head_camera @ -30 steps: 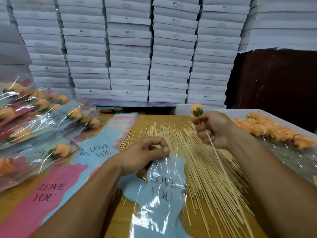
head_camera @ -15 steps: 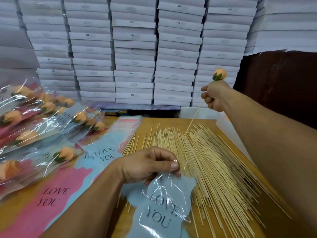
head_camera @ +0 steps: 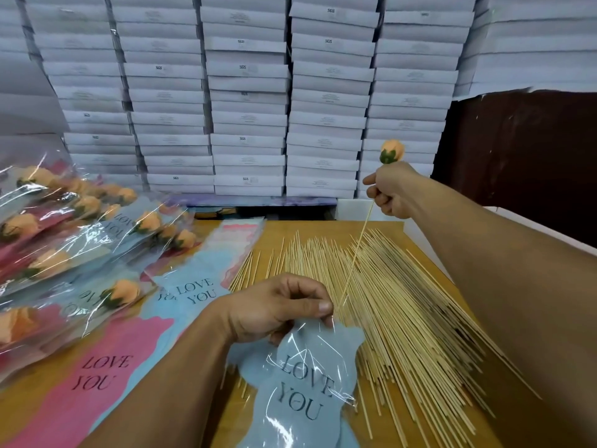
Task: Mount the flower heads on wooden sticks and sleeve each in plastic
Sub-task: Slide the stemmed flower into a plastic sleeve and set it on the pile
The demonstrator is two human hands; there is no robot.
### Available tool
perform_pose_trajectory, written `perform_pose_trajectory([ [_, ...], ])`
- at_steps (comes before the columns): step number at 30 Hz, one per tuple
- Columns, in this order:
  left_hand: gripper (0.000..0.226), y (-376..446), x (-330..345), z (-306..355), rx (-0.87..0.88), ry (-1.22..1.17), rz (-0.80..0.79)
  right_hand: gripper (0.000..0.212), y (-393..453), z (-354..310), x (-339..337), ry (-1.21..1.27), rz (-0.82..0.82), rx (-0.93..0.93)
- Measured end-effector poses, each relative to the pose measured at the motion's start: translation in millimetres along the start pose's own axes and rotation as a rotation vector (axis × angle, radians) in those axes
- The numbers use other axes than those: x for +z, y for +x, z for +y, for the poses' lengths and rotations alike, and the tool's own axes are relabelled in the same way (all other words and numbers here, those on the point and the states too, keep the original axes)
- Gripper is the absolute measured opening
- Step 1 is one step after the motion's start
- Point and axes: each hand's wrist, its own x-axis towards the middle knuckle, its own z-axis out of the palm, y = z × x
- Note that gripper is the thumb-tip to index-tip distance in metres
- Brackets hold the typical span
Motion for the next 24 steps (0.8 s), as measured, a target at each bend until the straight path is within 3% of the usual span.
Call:
perform_pose_trajectory([
  [7, 0.02, 2.0, 0.4, -1.7, -0.038, 0.013, 0.115, 0.029, -24.0, 21.4, 16.4, 0.051, -0.14, 0.01],
  [12, 0.017, 4.2, 2.6, 2.6, 0.053, -0.061, 0.28, 0.025, -54.4, 48.8, 24.8, 0.117, -0.354, 0.035],
  [18, 0.015, 7.7, 6.8, 5.3, 0.136, -0.159, 0.452, 0.027, -88.5, 76.0, 31.0, 0.023, -0.525, -0.061],
  [24, 0.03, 10.9, 5.9, 1.3, 0.147, -0.146, 0.466, 0.028, -102.5, 96.7, 34.2, -0.005, -0.586, -0.179],
])
